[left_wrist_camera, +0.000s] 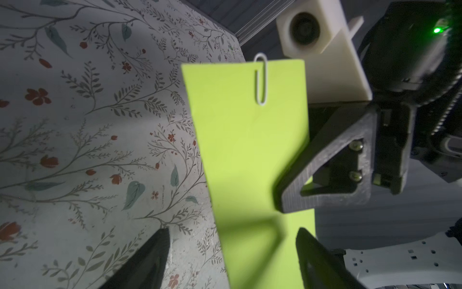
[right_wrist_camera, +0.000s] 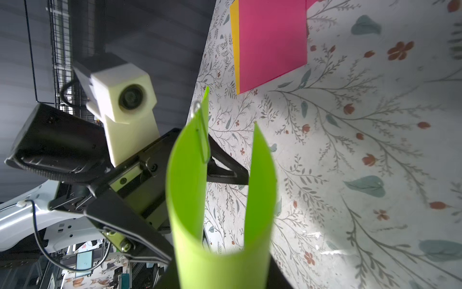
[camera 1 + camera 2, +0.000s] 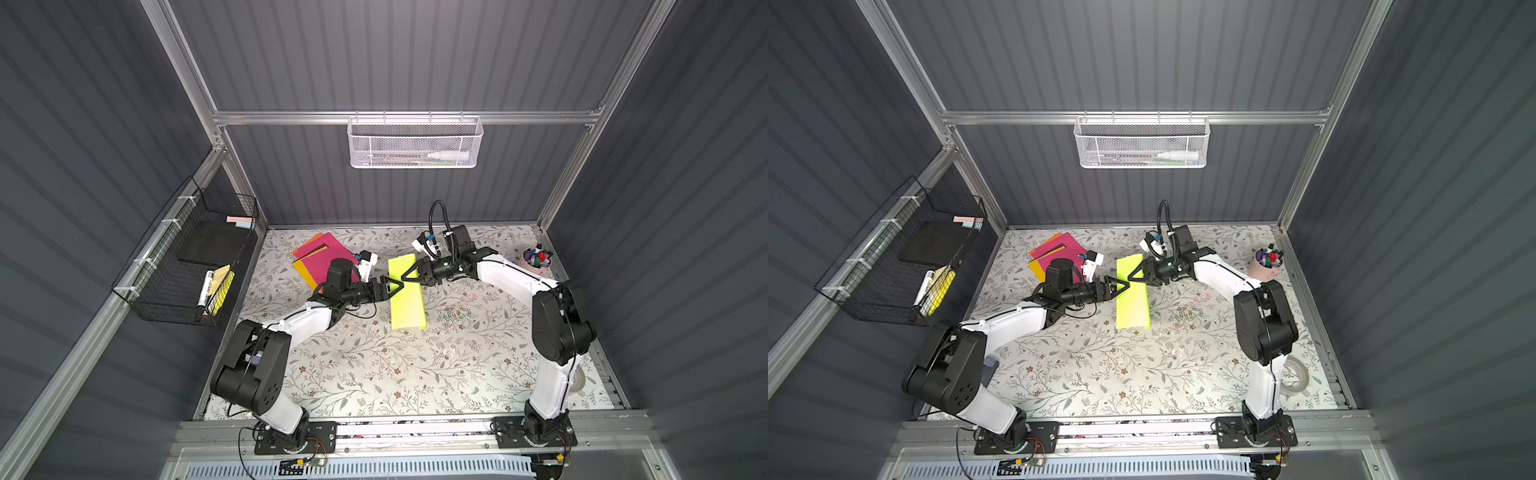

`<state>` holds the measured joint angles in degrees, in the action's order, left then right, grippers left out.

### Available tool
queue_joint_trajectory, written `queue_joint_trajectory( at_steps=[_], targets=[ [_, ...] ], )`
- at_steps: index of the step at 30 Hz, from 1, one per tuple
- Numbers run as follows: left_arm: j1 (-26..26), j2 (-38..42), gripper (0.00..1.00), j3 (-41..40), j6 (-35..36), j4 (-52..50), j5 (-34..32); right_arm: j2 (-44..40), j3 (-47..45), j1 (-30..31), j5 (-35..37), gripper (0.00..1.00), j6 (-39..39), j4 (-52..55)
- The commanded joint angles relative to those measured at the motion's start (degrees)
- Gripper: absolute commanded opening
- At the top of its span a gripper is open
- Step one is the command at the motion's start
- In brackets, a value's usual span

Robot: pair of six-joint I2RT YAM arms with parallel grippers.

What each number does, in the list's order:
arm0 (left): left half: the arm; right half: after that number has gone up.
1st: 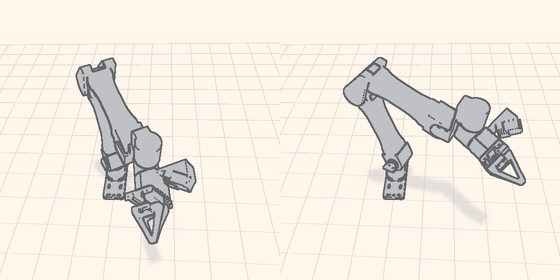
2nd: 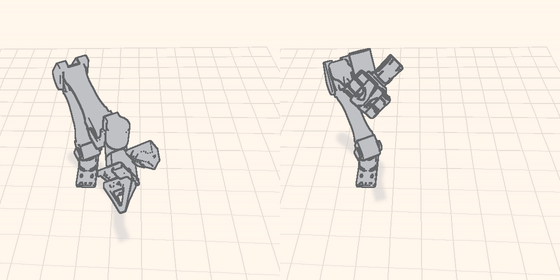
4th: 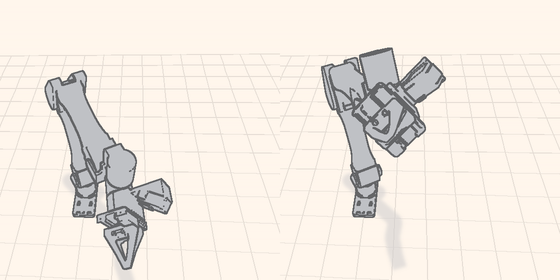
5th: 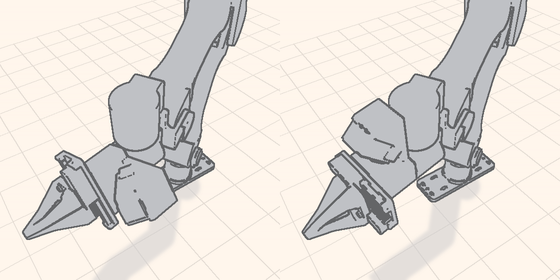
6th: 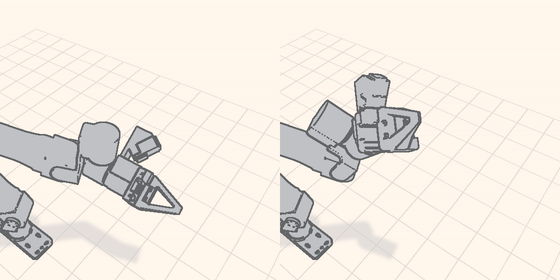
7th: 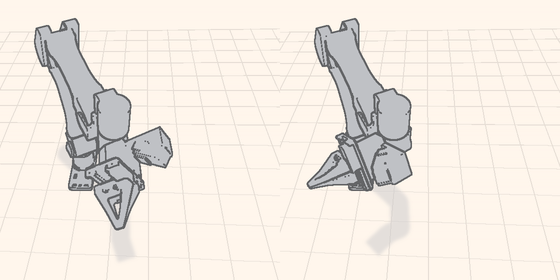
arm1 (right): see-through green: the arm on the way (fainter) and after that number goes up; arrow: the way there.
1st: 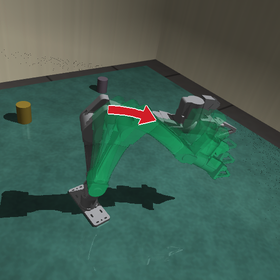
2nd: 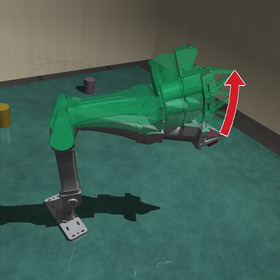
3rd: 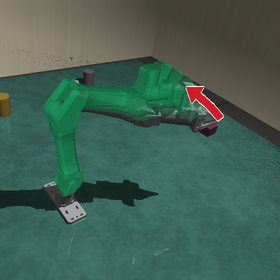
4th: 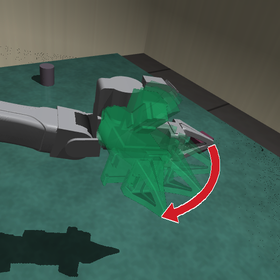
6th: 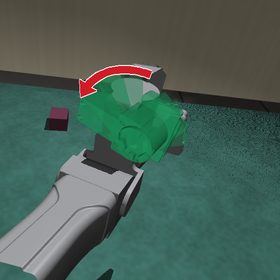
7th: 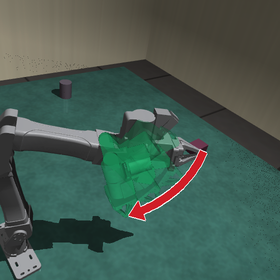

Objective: Unclip the paperclips from the documents
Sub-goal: Pick up the document from the center of the board.

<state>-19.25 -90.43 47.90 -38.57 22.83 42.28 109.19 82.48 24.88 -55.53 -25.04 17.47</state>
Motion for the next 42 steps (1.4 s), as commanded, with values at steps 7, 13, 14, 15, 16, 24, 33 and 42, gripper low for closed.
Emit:
queue_joint_trajectory(
  at_steps=[7, 13, 14, 15, 16, 24, 33, 42],
  targets=[
    [1.1, -1.0, 0.69, -0.3, -3.9, 11.5, 5.5, -2.4, -2.4, 0.3, -4.5, 0.34, -0.5, -3.5],
    [1.2, -1.7, 0.52, 0.0, -5.6, 14.6, 6.9, -2.6, -2.4, 0.7, -5.9, 0.34, 0.6, -3.3],
    [1.2, -1.6, 0.47, 0.0, -5.9, 14.7, 6.7, -2.6, -2.4, 0.8, -6.1, 0.34, 0.8, -3.1],
    [1.2, -1.5, 0.43, -0.1, -6.0, 14.8, 6.6, -2.7, -2.4, 0.9, -6.2, 0.34, 1.0, -3.0],
    [1.3, -1.4, 0.37, -0.2, -6.2, 15.1, 6.5, -2.7, -2.5, 1.0, -6.3, 0.35, 1.3, -2.9],
    [1.9, -0.9, 0.06, -1.6, -7.0, 15.8, 6.0, -3.3, -2.9, 1.6, -6.1, 0.36, 3.9, -0.6],
    [2.0, 1.0, 0.0, 1.3, 1.8, 6.4, 6.5, -4.9, -1.8, -0.4, 0.0, 0.68, 14.6, 12.9],
    [2.0, 5.0, 0.0, 6.5, 18.6, -12.4, 9.6, -10.0, -1.6, -6.9, 8.2, 0.77, 26.5, 22.9]
  ],
)
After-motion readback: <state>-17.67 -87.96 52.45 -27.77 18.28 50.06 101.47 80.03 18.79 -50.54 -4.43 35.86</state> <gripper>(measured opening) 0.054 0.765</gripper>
